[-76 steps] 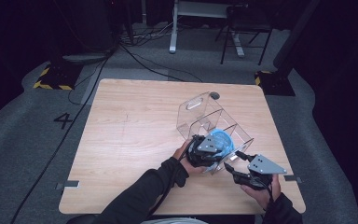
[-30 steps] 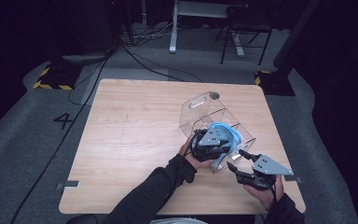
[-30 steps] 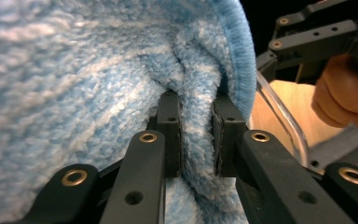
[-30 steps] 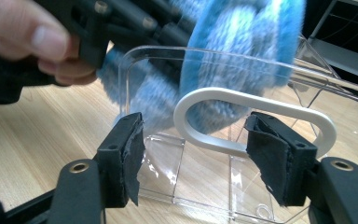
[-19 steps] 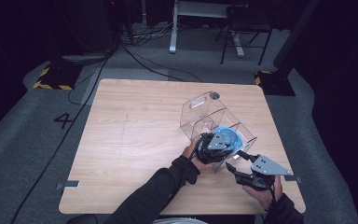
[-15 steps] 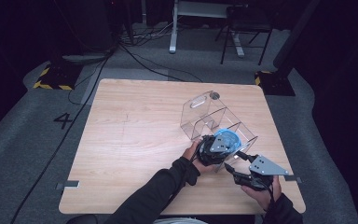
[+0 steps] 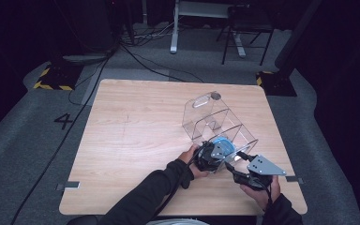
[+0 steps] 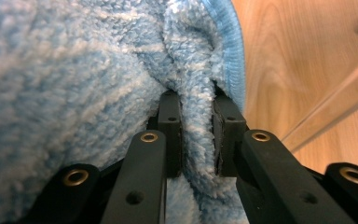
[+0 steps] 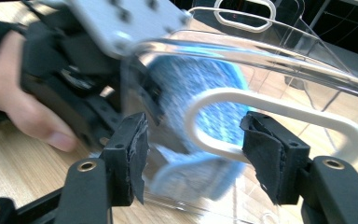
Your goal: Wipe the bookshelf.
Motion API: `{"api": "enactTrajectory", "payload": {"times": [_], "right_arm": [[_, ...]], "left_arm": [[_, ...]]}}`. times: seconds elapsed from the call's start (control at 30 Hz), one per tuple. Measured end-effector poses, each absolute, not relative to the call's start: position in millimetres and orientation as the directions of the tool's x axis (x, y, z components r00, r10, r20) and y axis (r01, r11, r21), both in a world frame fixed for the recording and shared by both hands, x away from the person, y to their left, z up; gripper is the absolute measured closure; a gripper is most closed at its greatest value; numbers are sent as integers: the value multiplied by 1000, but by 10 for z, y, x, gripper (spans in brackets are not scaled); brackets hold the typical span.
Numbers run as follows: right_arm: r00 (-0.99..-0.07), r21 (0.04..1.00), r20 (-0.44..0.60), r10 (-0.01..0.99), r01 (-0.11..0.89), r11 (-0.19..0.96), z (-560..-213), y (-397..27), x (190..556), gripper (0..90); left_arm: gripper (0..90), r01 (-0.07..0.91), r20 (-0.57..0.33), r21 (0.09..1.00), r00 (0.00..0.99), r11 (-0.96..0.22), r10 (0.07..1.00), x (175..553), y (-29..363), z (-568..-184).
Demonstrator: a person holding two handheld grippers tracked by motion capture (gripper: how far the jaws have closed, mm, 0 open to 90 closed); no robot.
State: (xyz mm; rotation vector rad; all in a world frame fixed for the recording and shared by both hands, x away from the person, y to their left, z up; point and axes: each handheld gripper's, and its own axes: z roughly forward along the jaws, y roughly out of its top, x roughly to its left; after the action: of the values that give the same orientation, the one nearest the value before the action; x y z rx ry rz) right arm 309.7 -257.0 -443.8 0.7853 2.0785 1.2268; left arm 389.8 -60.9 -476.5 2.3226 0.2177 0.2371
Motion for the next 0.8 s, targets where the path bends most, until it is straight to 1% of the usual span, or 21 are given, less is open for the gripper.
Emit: {"api": "enactTrajectory", "payload": {"times": [0.07,0.13,0.2,0.23,0.33,0.47,0.57,0.67,0.8], "right_arm": [[-648,898,-186,739,192,395,-4438,-2582,3105,403],[-647,899,-188,739,189,395,-4441,-2575,3111,399],[-648,897,-192,737,188,399,-4441,-2564,3112,396],[-650,898,-192,735,186,399,-4442,-2557,3112,396],[-653,899,-189,733,185,396,-4445,-2552,3107,393],[-652,902,-194,733,175,394,-4442,-2566,3092,387],[-646,905,-191,739,174,387,-4434,-2587,3087,384],[-641,906,-190,744,177,384,-4434,-2607,3093,381],[-636,905,-191,747,180,385,-4428,-2622,3089,378]], "left_arm": [[773,73,98,760,969,-646,225,3894,-529,-4662],[773,74,73,809,971,-582,226,3891,-458,-4512],[773,52,88,837,970,-544,228,3879,-422,-4366],[773,53,79,852,970,-520,228,3887,-413,-4309],[772,66,46,883,973,-465,226,3941,-426,-4249],[773,86,31,869,974,-487,227,3975,-560,-4408],[774,112,5,883,969,-456,247,3967,-577,-4495],[774,119,4,879,967,-462,256,3969,-599,-4585],[775,129,24,829,964,-544,265,3962,-671,-4840]]}}
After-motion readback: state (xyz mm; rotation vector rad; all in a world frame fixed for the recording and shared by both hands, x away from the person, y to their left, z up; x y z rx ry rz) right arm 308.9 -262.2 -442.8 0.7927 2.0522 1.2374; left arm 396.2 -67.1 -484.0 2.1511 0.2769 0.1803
